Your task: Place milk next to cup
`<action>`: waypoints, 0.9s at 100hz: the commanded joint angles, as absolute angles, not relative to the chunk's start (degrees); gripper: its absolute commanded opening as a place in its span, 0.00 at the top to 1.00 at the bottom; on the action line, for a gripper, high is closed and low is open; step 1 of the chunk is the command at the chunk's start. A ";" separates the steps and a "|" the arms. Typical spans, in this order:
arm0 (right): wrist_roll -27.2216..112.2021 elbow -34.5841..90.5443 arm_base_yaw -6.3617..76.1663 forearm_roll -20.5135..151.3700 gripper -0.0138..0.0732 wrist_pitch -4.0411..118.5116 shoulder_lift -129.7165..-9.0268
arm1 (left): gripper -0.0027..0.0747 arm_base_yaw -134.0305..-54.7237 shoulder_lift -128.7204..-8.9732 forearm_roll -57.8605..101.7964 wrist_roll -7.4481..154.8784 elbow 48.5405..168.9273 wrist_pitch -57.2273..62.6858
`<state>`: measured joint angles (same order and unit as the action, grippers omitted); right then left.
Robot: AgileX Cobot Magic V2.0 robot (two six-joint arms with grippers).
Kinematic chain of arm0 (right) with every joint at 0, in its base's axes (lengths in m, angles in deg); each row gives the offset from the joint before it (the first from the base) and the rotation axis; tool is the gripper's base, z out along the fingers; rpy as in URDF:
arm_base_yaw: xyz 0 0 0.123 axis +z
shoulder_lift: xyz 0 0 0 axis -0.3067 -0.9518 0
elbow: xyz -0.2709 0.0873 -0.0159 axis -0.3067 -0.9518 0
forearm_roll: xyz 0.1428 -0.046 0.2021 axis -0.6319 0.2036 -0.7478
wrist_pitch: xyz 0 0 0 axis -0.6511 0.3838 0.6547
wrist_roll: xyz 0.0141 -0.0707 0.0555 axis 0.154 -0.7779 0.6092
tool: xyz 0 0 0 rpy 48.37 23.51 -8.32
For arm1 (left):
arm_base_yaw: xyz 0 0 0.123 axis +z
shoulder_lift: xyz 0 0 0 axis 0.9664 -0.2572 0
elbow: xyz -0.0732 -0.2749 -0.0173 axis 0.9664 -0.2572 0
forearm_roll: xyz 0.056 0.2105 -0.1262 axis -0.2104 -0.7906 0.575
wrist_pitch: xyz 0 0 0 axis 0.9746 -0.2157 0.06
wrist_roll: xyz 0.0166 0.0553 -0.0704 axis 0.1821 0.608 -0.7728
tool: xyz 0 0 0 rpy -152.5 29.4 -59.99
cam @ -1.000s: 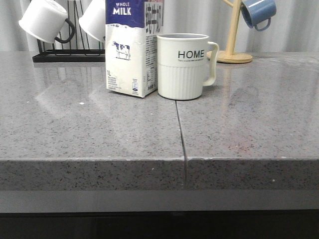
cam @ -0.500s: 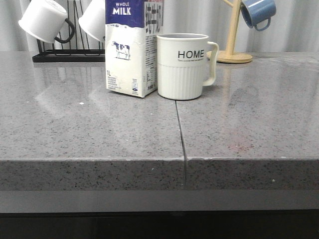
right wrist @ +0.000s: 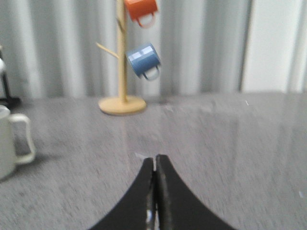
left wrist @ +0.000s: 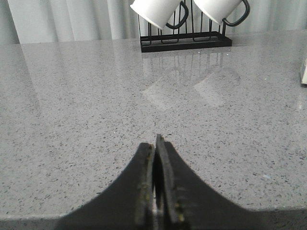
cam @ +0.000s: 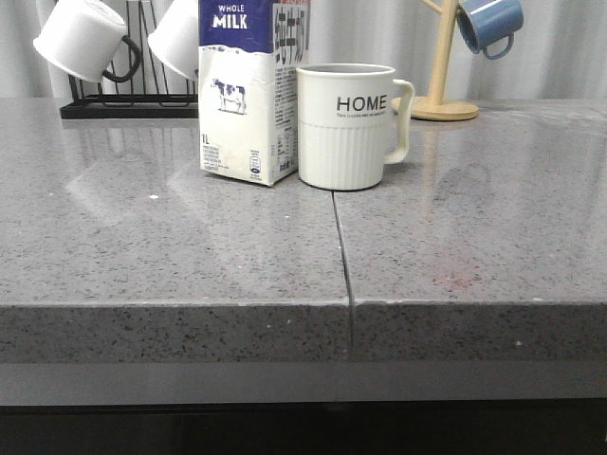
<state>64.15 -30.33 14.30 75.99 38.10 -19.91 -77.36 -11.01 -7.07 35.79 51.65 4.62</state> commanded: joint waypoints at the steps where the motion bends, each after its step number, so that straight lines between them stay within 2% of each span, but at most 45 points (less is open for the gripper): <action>1: 64.55 -30.27 12.80 76.02 0.91 38.02 -17.95 | 0.99 -77.16 -9.22 -7.08 35.75 49.07 8.86; 22: 64.55 -33.48 12.58 76.16 0.91 46.06 -9.04 | 0.99 -77.16 -9.22 -7.08 35.75 49.07 8.86; 90: 64.55 -33.53 12.44 77.60 0.91 48.21 -9.36 | 0.99 -77.16 -9.32 -7.08 35.75 49.07 8.86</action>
